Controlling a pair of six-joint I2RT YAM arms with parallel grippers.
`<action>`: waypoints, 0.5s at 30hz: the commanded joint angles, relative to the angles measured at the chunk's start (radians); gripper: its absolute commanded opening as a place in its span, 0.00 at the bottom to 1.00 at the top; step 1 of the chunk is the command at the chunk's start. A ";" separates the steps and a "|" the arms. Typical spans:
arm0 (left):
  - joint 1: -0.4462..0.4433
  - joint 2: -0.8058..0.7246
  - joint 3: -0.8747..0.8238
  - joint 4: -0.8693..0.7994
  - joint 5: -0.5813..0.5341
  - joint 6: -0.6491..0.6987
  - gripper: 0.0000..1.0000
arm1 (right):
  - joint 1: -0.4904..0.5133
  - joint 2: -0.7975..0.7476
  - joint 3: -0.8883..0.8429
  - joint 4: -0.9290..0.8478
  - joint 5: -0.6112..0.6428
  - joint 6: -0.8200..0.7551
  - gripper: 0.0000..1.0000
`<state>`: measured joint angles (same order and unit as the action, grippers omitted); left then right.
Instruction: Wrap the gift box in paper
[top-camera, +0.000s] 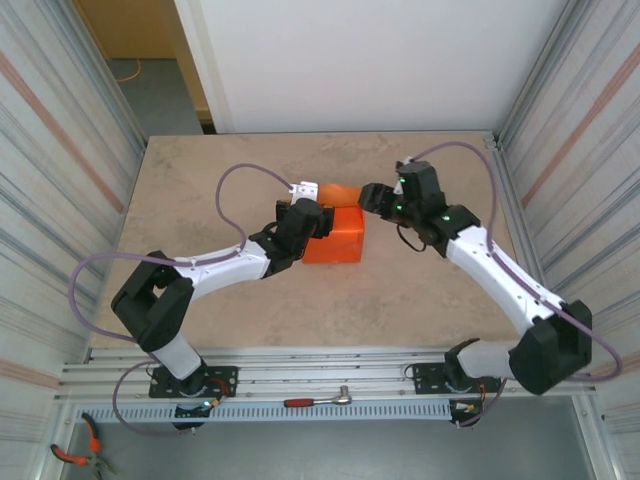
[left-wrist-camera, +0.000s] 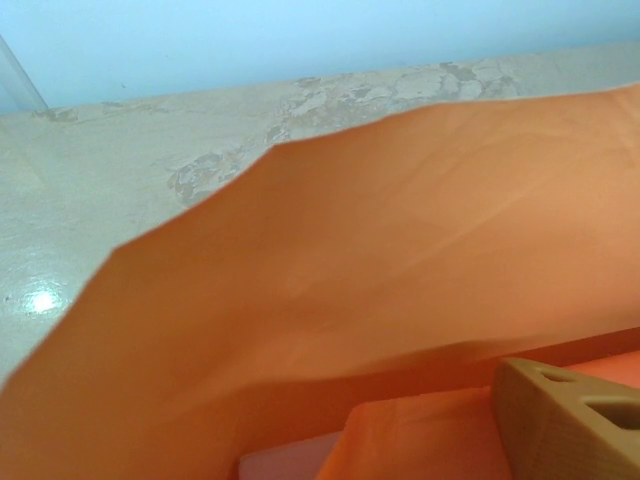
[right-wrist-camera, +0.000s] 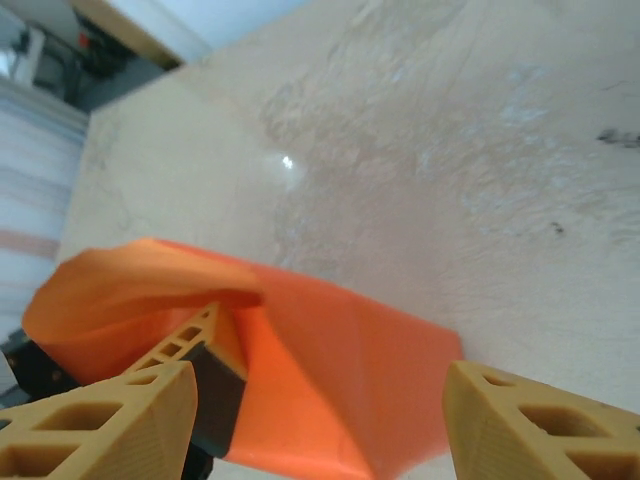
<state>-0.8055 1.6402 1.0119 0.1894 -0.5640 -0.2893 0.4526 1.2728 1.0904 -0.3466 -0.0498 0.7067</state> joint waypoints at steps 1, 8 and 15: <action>-0.004 0.025 0.005 -0.076 -0.041 0.006 0.87 | -0.097 -0.030 -0.097 0.063 -0.097 0.129 0.60; -0.004 0.030 0.008 -0.083 -0.046 0.009 0.87 | -0.181 0.048 -0.174 0.250 -0.292 0.255 0.00; -0.004 0.032 0.014 -0.088 -0.047 0.014 0.87 | -0.166 0.156 -0.163 0.366 -0.335 0.339 0.00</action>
<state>-0.8074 1.6421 1.0176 0.1791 -0.5739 -0.2893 0.2771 1.3983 0.9100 -0.0647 -0.3367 0.9859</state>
